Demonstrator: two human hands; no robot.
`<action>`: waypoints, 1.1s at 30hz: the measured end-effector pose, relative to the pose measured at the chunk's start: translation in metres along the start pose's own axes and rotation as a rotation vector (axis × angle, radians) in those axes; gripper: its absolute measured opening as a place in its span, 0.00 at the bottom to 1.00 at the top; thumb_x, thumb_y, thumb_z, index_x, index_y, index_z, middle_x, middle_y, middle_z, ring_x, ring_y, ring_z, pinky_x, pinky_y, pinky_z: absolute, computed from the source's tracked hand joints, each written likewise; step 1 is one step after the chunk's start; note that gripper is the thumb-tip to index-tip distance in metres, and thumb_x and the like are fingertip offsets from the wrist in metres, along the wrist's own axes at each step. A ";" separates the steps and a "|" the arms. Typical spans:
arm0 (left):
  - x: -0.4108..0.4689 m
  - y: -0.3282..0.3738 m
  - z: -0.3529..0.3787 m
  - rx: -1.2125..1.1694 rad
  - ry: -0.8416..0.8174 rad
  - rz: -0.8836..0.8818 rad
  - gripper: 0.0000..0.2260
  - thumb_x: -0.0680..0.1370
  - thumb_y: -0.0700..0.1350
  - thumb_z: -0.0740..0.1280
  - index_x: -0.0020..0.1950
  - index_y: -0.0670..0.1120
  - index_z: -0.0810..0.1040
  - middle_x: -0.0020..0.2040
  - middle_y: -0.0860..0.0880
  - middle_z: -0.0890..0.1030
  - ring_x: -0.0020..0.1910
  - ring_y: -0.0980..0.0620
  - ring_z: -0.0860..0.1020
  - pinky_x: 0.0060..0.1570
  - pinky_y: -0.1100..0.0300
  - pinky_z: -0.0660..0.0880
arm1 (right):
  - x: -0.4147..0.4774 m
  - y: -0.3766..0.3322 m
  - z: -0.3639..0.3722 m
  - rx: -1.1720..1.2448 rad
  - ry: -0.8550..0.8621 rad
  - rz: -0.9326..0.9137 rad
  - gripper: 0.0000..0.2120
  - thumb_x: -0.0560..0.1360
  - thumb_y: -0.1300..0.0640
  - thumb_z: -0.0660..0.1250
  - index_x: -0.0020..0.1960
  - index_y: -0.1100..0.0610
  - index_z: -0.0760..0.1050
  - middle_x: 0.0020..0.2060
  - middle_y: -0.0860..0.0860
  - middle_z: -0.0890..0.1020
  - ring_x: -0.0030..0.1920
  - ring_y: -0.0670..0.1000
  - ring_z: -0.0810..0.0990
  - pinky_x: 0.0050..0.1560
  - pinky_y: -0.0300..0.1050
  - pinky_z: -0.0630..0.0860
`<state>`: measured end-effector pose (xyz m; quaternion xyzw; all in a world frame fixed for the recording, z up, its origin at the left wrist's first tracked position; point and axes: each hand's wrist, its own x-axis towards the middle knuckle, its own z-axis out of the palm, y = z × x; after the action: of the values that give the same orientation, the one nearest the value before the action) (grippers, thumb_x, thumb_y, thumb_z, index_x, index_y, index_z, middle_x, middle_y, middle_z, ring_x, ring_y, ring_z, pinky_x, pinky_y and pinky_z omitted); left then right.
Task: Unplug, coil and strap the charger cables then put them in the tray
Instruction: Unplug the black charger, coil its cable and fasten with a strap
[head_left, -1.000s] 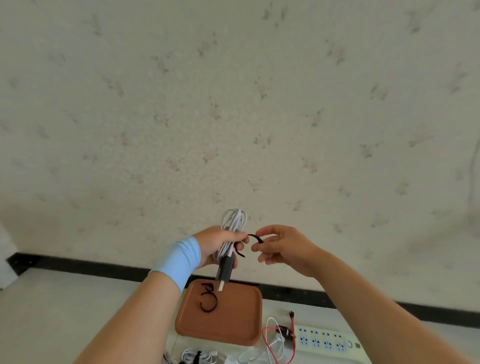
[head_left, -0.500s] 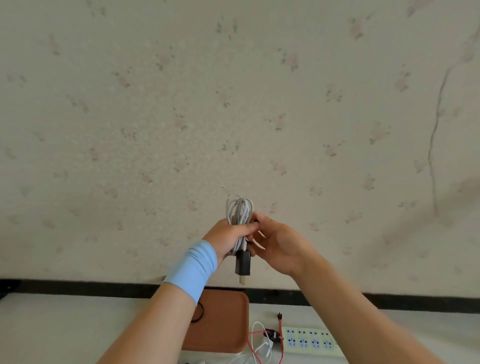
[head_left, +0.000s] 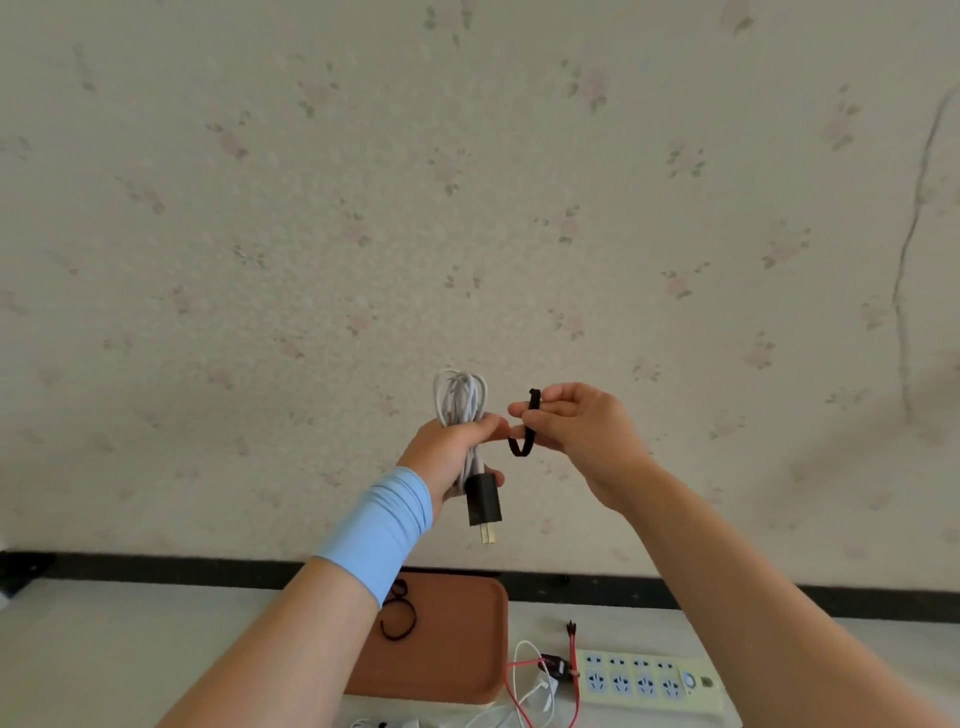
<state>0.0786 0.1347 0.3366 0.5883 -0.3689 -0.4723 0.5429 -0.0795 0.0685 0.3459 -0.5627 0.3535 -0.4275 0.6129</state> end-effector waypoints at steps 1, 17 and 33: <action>0.001 0.001 -0.004 -0.023 0.026 0.003 0.11 0.78 0.49 0.69 0.55 0.45 0.82 0.51 0.50 0.86 0.30 0.50 0.81 0.46 0.52 0.82 | 0.000 0.000 0.001 -0.030 -0.033 0.005 0.10 0.76 0.69 0.70 0.55 0.64 0.73 0.46 0.55 0.88 0.44 0.55 0.87 0.53 0.48 0.83; -0.009 0.004 -0.027 0.244 -0.044 0.023 0.08 0.79 0.47 0.68 0.54 0.44 0.80 0.33 0.49 0.78 0.33 0.45 0.82 0.30 0.63 0.76 | -0.011 0.007 0.023 -0.418 -0.225 0.006 0.04 0.77 0.61 0.73 0.50 0.60 0.84 0.41 0.52 0.88 0.28 0.48 0.77 0.39 0.48 0.84; -0.007 -0.003 -0.019 0.662 -0.219 -0.090 0.13 0.78 0.50 0.68 0.41 0.41 0.75 0.26 0.50 0.74 0.29 0.48 0.81 0.32 0.64 0.74 | -0.004 0.012 0.027 -0.385 -0.120 0.192 0.18 0.81 0.38 0.57 0.46 0.53 0.67 0.36 0.50 0.70 0.31 0.49 0.66 0.33 0.44 0.66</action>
<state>0.0945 0.1474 0.3339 0.6939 -0.5320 -0.4107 0.2585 -0.0547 0.0833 0.3372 -0.6574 0.4436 -0.2576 0.5520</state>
